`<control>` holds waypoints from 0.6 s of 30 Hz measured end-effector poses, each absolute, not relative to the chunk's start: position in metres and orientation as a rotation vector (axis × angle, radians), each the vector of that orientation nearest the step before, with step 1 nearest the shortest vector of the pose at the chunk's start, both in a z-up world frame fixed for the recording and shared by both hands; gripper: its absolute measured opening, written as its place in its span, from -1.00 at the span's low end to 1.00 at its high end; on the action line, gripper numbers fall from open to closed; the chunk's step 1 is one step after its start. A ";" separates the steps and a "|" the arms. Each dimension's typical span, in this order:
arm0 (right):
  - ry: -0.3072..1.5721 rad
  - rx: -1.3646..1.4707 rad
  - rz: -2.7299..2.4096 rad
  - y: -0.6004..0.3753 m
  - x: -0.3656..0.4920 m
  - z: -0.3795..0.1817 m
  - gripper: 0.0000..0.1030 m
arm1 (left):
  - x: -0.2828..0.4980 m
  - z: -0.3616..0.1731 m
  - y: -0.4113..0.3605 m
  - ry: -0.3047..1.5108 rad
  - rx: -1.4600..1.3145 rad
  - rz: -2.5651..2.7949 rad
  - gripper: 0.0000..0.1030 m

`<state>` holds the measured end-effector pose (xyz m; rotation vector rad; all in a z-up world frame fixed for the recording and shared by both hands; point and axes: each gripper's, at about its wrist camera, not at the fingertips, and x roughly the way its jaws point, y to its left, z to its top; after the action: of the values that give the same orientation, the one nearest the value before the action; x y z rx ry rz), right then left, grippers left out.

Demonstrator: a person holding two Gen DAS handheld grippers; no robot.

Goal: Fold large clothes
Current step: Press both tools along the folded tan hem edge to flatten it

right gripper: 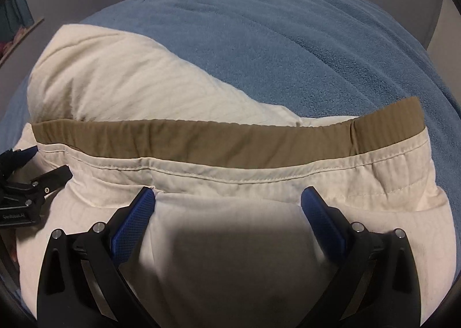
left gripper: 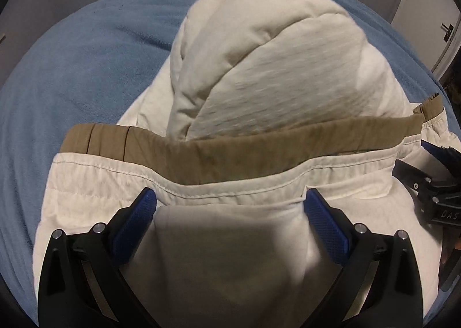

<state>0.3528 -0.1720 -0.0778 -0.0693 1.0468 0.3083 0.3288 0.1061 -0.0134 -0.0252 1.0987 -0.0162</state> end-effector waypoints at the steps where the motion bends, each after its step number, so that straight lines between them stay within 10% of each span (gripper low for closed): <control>1: 1.050 -0.076 0.305 -0.169 0.355 -0.080 0.89 | 0.329 -0.015 0.105 1.101 -0.017 -0.013 0.90; 18: 1.036 -0.089 0.288 -0.163 0.360 -0.092 0.89 | 0.330 -0.025 0.096 1.096 0.004 0.001 0.91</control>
<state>0.3603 -0.1633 -0.0921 -0.0894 1.0362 0.2876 0.3298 0.0965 -0.0252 0.0036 1.0963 0.0008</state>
